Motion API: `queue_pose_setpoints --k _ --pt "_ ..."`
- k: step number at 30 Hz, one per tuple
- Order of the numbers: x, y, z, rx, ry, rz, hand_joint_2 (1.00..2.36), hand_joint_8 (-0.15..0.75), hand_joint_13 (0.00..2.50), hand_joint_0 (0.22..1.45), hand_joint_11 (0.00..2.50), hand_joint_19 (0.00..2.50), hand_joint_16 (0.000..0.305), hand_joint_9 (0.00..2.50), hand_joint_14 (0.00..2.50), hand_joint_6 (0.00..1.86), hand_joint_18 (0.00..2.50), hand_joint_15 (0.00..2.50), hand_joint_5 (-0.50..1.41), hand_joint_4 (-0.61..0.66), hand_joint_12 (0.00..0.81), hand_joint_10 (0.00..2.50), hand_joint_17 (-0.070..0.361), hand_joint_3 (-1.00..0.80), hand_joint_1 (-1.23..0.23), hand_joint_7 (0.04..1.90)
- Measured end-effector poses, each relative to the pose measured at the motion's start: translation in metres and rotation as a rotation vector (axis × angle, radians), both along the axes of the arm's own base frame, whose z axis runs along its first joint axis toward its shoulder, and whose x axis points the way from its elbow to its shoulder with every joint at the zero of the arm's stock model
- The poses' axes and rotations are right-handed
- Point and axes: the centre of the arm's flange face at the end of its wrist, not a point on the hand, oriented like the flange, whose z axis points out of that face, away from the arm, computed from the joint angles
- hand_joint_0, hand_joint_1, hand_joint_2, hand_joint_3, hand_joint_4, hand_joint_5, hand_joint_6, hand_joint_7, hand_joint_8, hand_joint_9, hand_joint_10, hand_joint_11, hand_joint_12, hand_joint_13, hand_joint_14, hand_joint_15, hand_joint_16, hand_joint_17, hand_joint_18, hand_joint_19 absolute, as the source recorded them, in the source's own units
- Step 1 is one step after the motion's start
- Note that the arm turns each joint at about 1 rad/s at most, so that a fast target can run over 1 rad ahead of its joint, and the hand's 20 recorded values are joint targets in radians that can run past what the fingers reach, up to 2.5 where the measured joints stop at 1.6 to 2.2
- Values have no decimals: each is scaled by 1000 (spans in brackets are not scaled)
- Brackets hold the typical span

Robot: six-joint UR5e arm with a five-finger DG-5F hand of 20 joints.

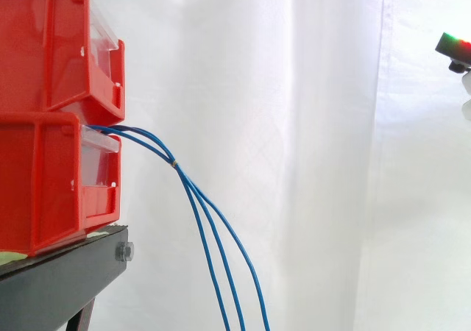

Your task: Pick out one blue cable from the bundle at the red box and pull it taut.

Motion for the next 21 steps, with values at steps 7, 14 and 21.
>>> queue_pose_setpoints --k 7,14,21 --pt "0 0 0 0 0 2 1000 239 256 450 64 253 51 478 1 501 86 57 -233 132 293 1 115 -500 -559 615" --pt "0 0 0 -2 5 1 1000 242 266 452 60 267 51 492 2 501 115 55 -230 140 295 2 115 -500 -559 622" --pt "0 -1 -1 -23 4 -2 1000 242 272 456 65 264 51 492 1 501 129 58 -228 139 296 1 114 -500 -562 618"
